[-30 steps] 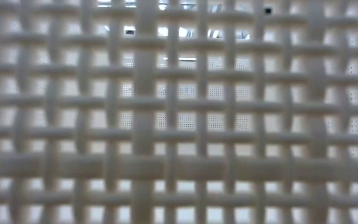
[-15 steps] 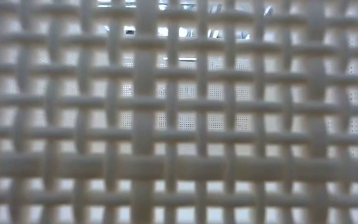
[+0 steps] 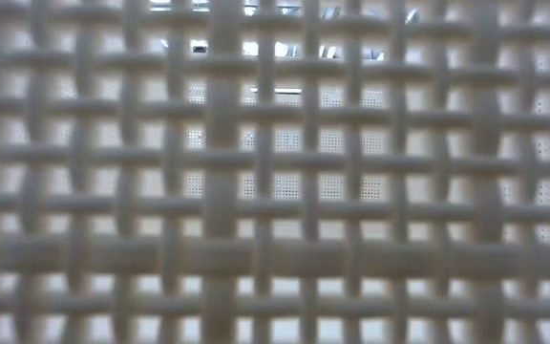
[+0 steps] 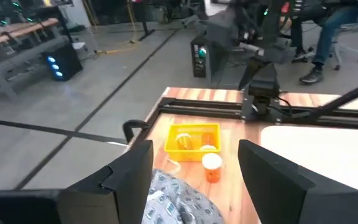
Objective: Pick & place medical supplies in basket/bin
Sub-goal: Put the orange pill bottle into the yellow bin
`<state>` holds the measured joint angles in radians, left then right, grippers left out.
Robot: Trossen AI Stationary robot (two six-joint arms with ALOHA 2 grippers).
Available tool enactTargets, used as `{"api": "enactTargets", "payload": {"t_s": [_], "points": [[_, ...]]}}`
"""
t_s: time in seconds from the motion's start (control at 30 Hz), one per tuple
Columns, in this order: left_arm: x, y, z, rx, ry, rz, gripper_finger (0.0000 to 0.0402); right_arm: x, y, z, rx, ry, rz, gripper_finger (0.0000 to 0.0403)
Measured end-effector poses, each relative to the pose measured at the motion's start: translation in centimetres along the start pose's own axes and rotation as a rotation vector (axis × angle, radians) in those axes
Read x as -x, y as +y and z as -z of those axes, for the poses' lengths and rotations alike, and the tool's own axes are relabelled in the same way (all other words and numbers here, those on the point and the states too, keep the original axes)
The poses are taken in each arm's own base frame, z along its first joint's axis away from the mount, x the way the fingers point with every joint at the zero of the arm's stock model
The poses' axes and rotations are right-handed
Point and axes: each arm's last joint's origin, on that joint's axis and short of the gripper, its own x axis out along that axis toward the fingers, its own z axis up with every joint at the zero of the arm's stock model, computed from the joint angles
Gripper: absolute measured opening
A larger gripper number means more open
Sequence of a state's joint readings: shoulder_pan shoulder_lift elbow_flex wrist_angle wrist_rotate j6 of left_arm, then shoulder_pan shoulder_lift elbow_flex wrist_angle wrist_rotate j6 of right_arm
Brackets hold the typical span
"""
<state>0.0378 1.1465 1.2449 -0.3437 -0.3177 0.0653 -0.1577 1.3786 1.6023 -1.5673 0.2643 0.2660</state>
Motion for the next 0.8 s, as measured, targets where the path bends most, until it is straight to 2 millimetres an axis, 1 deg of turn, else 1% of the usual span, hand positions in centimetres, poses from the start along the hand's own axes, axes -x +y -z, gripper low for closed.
{"api": "enactTargets", "payload": {"t_s": [0.13,0.27,0.4,0.5,0.57,0.63,0.77,0.8], "points": [[0.0,-0.2,0.3,-0.008,0.032,0.035,0.0226,-2.0,0.5,0.3,0.062,0.040,0.014,0.0320],[0.0,-0.3,0.4,-0.010,0.036,0.037,0.0227,-5.1,2.0,1.0,0.165,0.043,0.006,0.0324],[0.0,-0.2,0.4,-0.010,0.035,0.037,0.0227,-7.5,3.5,1.8,0.355,0.030,0.004,0.0325],[0.0,-0.2,0.3,-0.007,0.026,0.035,0.0227,-8.9,4.1,2.2,0.490,0.027,0.009,0.0325],[-0.1,-0.1,0.2,0.000,0.016,0.027,0.0227,-9.8,4.1,2.1,0.526,0.000,0.000,0.0325],[-0.5,0.1,0.0,0.043,-0.010,0.014,0.0226,-10.9,3.8,2.3,0.549,0.004,-0.033,0.0325],[-1.6,0.4,-0.3,0.101,-0.049,-0.013,0.0226,-12.5,2.9,1.7,0.537,-0.063,-0.077,0.0325],[-1.7,0.4,0.0,0.098,-0.030,-0.017,0.0226,-12.7,2.8,1.4,0.536,-0.086,-0.096,0.0325]]}}
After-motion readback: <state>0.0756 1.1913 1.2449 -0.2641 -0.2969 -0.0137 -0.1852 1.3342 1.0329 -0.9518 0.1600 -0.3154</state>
